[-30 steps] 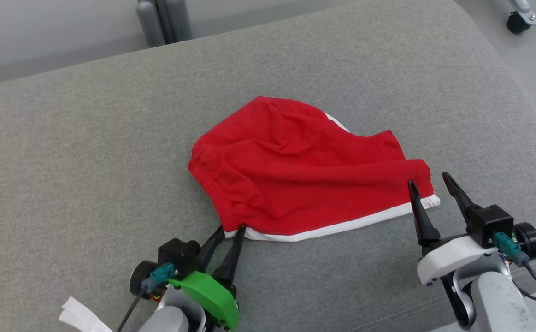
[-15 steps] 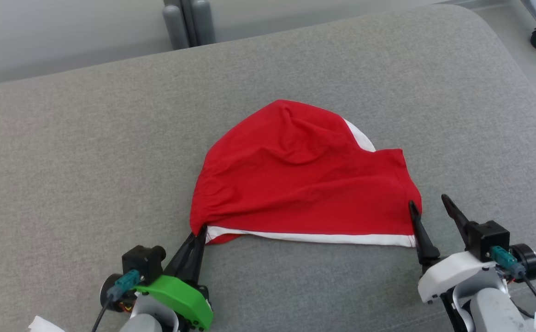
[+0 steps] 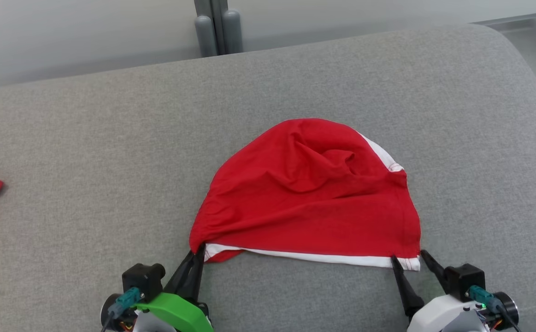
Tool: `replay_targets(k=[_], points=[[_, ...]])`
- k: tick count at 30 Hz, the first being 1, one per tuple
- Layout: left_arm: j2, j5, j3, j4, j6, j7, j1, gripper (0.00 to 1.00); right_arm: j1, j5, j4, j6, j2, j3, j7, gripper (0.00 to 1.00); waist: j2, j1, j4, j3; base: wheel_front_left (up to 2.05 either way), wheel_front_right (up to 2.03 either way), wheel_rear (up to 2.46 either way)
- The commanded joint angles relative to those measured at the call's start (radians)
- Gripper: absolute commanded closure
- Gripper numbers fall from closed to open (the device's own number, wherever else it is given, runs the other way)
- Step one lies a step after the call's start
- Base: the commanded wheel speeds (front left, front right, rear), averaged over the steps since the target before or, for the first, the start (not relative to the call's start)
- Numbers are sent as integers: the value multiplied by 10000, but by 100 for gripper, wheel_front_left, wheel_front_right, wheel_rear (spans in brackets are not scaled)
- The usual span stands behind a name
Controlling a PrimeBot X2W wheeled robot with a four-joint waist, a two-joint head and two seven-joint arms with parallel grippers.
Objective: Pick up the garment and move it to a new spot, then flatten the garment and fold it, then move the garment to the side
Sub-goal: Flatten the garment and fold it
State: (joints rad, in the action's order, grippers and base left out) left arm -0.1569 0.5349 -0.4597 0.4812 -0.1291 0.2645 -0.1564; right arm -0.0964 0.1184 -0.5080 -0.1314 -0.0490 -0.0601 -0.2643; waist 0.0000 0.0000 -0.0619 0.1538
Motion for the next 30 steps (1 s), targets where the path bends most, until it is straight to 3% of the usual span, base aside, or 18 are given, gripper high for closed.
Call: replay_targets(k=[1, 4, 5, 7, 8, 9, 13, 21, 30], points=[[-3, -106, 5, 8, -20, -3, 108, 100, 194, 84, -79, 14, -36, -18, -1, 0, 0, 0, 3, -25, 0, 0, 0], [3, -125, -68, 5, -20, -3, 130, 100, 283, 110, -238, 14, -33, 1, -1, 0, 0, 0, -2, -49, 0, 0, 0], [-3, -126, -97, 1, -20, -3, 127, 100, 276, 127, -272, 14, -34, 0, 0, 13, 0, 0, 2, -52, 0, 0, 0], [-23, -129, -203, 17, -20, -3, 132, 100, 246, 168, -383, 14, -34, -32, 2, 54, 0, 0, 22, -63, 0, 0, 0], [-39, -116, -242, 21, -20, -3, 140, 100, 204, 181, -444, 14, -34, -10, 3, 64, 0, 0, 37, -61, 0, 0, 0], [-55, -104, -292, 21, -20, -3, 157, 100, 182, 211, -520, 14, -34, -33, 5, 100, 0, 0, 51, -59, 0, 0, 0], [-120, 12, -488, 12, -20, -3, 244, 100, 12, 432, -430, 13, -22, -38, 8, 100, 0, 0, 141, -97, 0, 0, 0], [-633, 345, -1254, -574, -20, -3, 226, 100, -116, 813, 1232, 13, -32, 126, -1, 100, 0, 0, 285, -366, 0, 0, 0], [-2011, 954, -1851, -2705, -19, 0, -1196, 100, -1320, 1311, 3910, 13, -111, 422, -1, 100, 0, 0, 337, -702, 0, 0, 0]])
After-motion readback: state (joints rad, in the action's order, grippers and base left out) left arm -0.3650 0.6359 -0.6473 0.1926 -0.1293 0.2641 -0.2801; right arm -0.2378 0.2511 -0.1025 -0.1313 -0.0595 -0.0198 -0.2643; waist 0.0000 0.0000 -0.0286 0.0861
